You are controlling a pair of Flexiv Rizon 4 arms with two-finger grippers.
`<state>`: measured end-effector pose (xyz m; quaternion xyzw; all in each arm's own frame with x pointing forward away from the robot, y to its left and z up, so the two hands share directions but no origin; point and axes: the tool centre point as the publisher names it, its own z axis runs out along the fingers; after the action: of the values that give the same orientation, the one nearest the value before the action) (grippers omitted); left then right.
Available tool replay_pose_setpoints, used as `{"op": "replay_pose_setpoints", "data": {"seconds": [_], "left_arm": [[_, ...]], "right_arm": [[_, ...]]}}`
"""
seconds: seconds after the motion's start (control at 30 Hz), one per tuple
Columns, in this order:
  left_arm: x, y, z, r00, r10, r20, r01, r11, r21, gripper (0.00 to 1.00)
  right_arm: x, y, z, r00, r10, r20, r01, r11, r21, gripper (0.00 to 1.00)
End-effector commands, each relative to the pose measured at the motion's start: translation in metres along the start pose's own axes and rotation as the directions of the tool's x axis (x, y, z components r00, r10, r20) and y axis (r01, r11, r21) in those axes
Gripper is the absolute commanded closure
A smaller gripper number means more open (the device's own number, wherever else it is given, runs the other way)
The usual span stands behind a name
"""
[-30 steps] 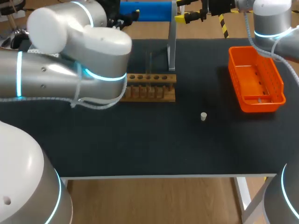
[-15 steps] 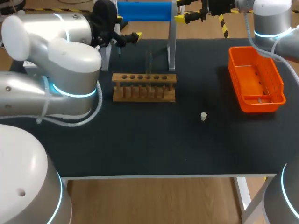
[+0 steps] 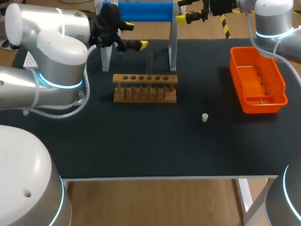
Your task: Invert the test tube, pick up the pipette, mount the tip to pipette, aspirate from beaker and dispense into the tube, eject the tip, return the pipette, and cap with the stopper.
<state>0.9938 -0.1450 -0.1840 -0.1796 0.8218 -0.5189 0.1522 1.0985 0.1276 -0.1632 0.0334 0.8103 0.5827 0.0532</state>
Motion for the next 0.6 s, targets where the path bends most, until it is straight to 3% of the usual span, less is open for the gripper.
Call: {"op": "replay_pose_setpoints", "data": {"seconds": [0.03,0.3,0.6], "left_arm": [[-0.005,0.008,0.006,0.988,0.006,-0.155,-0.008,1.0,-0.011,0.0],[0.012,0.023,0.017,0.981,0.013,-0.192,-0.017,1.0,-0.018,0.0],[0.031,0.03,0.016,0.987,0.029,-0.16,-0.031,0.999,-0.012,0.0]], "right_arm": [[-0.001,0.001,-0.001,1.0,0.001,-0.004,0.0,1.0,0.003,0.0],[-0.001,0.001,-0.001,1.0,0.001,-0.004,0.0,1.0,0.003,0.0],[-0.001,0.001,-0.001,1.0,0.001,-0.004,0.0,1.0,0.003,0.0]]}}
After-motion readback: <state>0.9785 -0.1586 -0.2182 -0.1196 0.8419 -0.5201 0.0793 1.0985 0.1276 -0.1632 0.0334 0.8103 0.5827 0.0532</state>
